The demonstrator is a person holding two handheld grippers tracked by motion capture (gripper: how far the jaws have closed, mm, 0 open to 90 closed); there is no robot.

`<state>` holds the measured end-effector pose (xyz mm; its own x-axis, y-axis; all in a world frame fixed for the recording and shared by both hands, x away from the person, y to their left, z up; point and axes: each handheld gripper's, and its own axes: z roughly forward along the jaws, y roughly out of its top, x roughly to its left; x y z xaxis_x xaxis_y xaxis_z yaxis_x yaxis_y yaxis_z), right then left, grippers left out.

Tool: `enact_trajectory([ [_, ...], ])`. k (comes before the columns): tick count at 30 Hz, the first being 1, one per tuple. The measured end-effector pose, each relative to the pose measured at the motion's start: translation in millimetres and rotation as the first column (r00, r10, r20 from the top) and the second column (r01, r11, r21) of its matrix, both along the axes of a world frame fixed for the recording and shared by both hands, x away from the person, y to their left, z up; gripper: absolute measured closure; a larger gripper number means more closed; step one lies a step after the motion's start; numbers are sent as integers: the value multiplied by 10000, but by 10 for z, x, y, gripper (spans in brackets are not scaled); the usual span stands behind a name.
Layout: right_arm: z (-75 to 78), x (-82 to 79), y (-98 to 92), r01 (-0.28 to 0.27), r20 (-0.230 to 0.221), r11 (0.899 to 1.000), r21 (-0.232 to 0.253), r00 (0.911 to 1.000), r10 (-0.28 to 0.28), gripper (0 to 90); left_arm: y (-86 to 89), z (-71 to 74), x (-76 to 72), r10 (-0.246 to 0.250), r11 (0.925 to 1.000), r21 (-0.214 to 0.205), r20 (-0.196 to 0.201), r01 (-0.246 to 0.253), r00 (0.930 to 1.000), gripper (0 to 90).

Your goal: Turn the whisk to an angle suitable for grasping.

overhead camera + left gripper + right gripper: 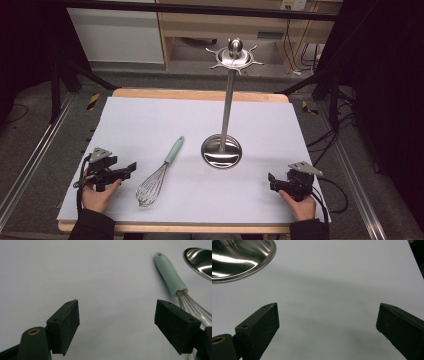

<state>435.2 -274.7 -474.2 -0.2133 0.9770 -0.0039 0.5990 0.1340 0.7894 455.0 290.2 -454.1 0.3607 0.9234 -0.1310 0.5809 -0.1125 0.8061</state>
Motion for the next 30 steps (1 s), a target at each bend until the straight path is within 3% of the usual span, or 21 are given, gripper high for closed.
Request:
enact_trajectory([
  [8,-5,-1,4,83,-131,10000,9,9999,-82,52,-86,103,-63,-265,9994,212,175,261,9995,240],
  [12,-11,0,11,100,-228,10000,3,9997,-99,52,-148,193,-123,-389,9991,-155,388,395,9985,278],
  [15,-10,-4,7,49,-184,10000,28,9998,-49,52,-183,224,-134,-551,9983,-180,381,558,9978,280],
  [24,-25,-7,32,-87,-336,10000,-22,9994,86,54,-400,331,-84,-976,9948,295,190,971,9950,297],
  [28,-26,-4,31,-81,-337,10000,-33,9994,80,54,-449,365,-63,-1141,9930,329,141,1136,9934,300],
  [30,-20,-7,28,-11,-330,10000,-22,9995,11,55,-482,408,-49,-1229,9923,154,102,1227,9924,314],
])
